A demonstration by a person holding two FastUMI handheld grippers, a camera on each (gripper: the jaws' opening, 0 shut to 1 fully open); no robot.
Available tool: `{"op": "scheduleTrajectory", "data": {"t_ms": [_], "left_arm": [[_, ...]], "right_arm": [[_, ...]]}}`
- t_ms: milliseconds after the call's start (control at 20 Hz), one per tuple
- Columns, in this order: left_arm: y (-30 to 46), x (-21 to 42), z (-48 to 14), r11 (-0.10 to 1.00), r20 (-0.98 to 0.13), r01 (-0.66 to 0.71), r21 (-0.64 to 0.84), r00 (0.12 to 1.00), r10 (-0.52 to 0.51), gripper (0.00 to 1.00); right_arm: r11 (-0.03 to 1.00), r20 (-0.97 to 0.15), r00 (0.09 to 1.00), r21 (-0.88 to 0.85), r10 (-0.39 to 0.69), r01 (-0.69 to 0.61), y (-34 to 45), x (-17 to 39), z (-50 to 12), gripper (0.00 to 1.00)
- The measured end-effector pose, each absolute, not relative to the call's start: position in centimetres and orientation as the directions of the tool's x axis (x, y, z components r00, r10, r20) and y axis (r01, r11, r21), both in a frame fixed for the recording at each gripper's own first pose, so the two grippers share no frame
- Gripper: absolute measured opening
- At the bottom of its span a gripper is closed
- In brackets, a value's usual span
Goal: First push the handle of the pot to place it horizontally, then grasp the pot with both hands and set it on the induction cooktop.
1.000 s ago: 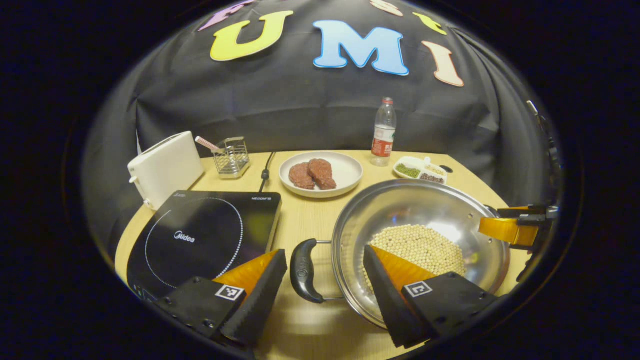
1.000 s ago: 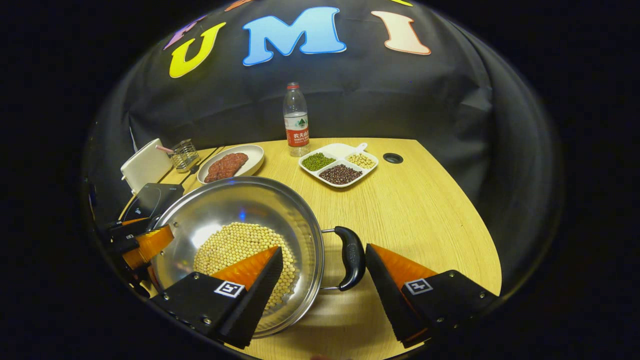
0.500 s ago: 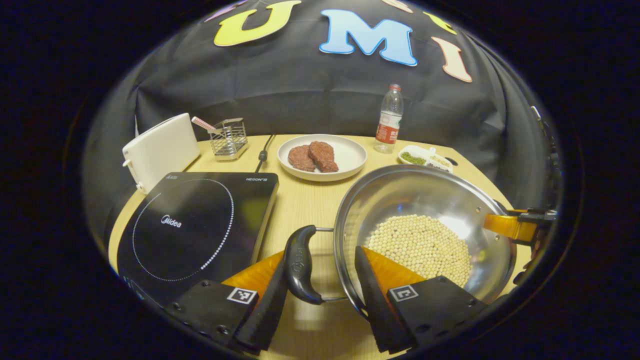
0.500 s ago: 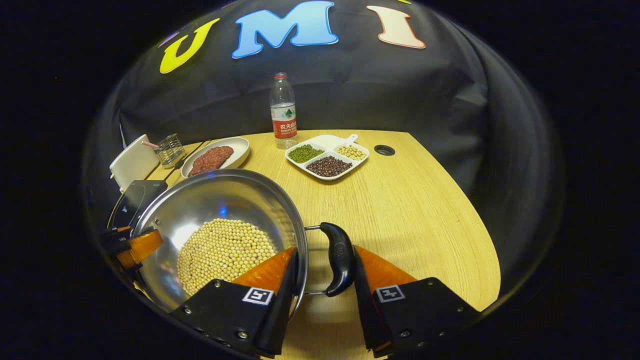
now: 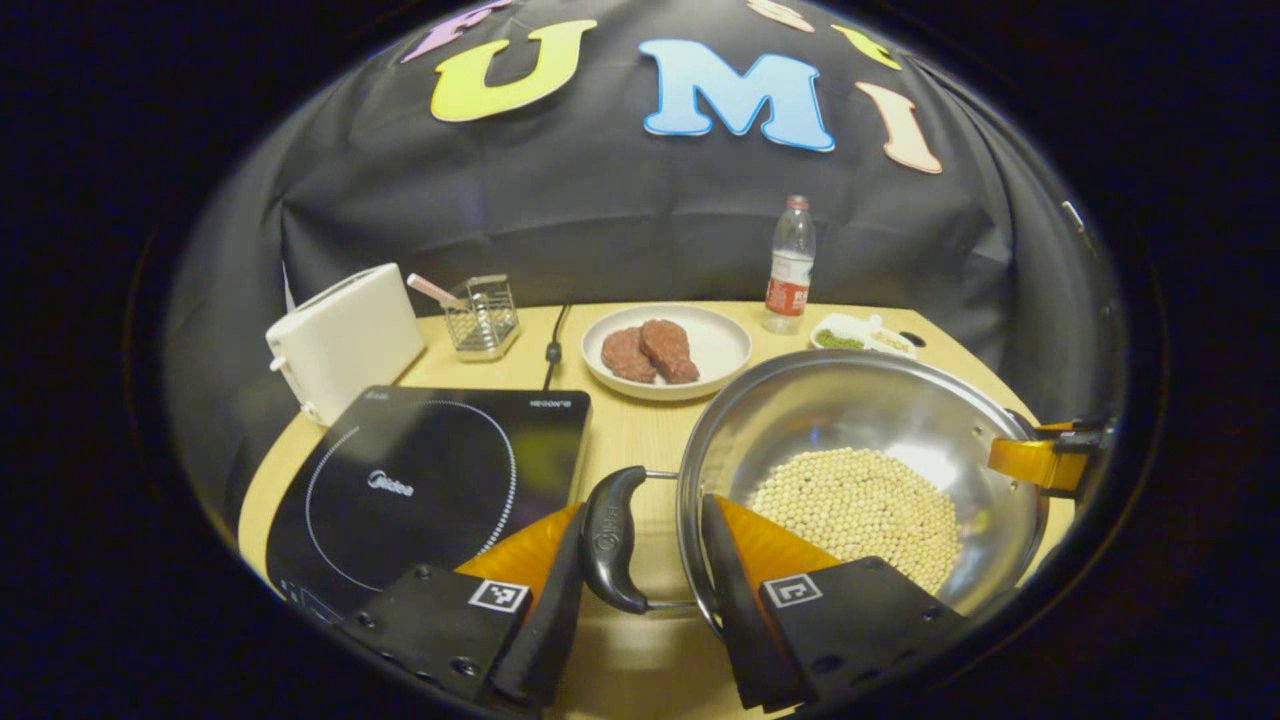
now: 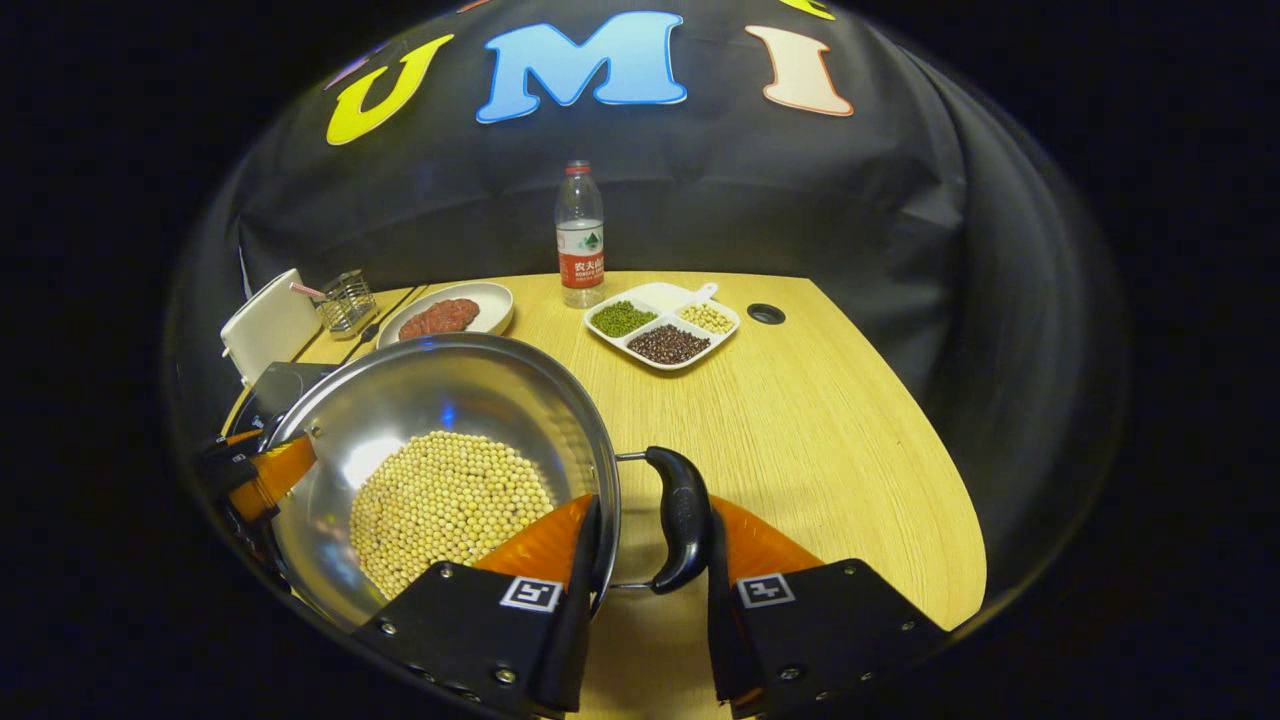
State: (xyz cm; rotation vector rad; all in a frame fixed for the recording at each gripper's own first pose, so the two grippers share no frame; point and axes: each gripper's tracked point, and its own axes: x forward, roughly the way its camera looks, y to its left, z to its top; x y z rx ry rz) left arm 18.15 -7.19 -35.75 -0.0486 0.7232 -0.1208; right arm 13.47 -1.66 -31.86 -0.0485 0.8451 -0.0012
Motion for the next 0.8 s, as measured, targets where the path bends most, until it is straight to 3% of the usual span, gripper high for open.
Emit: {"op": "scheduleTrajectory", "data": {"t_ms": [50,200,350,450,550,600,650,700,750,800], "left_arm": [[-6.5,18.1,-35.3,0.992,-0.65,0.09,-0.084,0.75,-0.123,0.71],[-5.0,18.7,-32.6,0.988,-0.592,0.127,-0.085,0.791,-0.152,0.67],[-7.2,19.6,-29.9,0.967,-0.504,0.238,-0.095,0.826,-0.253,0.36],[-5.8,19.0,-31.3,0.973,-0.528,0.185,-0.139,0.817,-0.231,0.42],[-3.0,17.7,-32.4,0.985,-0.563,0.122,-0.125,0.808,-0.172,0.42],[-1.6,17.0,-33.3,0.989,-0.577,0.096,-0.115,0.804,-0.146,0.33],[-0.6,16.4,-34.2,0.992,-0.604,0.067,-0.108,0.788,-0.119,0.48],[0.0,15.8,-34.9,0.992,-0.627,0.045,-0.114,0.771,-0.107,0.43],[0.2,15.5,-35.5,0.992,-0.641,0.026,-0.123,0.761,-0.1,0.53],[-0.1,15.0,-35.9,0.99,-0.652,0.016,-0.14,0.751,-0.104,0.54]], "right_arm": [[0.999,-0.74,0.672,-0.046,-0.02,-0.02,-1.0,13.5,-31.2,0.49],[0.995,-0.699,0.715,-0.06,0.014,-0.078,2.3,13.9,-29.1,0.49],[1.0,-0.758,0.653,0.004,0.003,0.0,4.7,12.6,-30.8,0.49],[0.999,-0.76,0.649,0.033,0.002,0.035,4.7,12.9,-31.3,0.49],[1.0,-0.748,0.663,0.0,-0.01,0.015,4.7,12.8,-31.4,0.48],[1.0,-0.741,0.671,-0.003,-0.012,0.013,4.6,13.0,-31.3,0.48],[1.0,-0.747,0.665,0.0,-0.01,0.015,4.5,12.8,-31.4,0.48],[1.0,-0.744,0.668,0.01,-0.001,0.012,4.5,12.8,-31.2,0.48],[1.0,-0.746,0.666,0.014,0.011,0.0,4.6,12.8,-31.3,0.48],[1.0,-0.746,0.666,0.02,0.021,-0.009,4.6,12.8,-31.5,0.48]]}}
